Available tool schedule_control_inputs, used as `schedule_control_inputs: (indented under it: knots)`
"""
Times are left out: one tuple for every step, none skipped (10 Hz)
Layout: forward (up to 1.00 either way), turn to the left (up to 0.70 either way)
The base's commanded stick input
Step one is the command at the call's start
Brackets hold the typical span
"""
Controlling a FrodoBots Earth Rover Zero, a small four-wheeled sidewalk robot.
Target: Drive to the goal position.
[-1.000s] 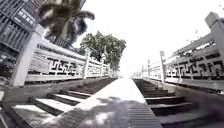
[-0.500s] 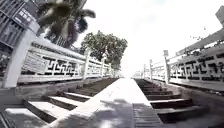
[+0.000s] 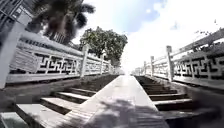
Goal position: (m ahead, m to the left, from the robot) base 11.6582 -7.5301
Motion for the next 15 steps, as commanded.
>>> schedule_control_inputs:
  knots:
    - [0.45,0.00]
    - [0.45,-0.13]
    - [0.45,-0.27]
    - [0.45,-0.27]
    - [0.45,-0.27]
    - [0.45,-0.20]
    - [0.45,0.00]
    - [0.45,0.00]
    - [0.45,0.00]
    - [0.45,0.00]
    - [0.45,0.00]
    - [0.45,0.00]
    - [0.45,0.00]
    - [0.45,0.00]
    - [0.45,0.00]
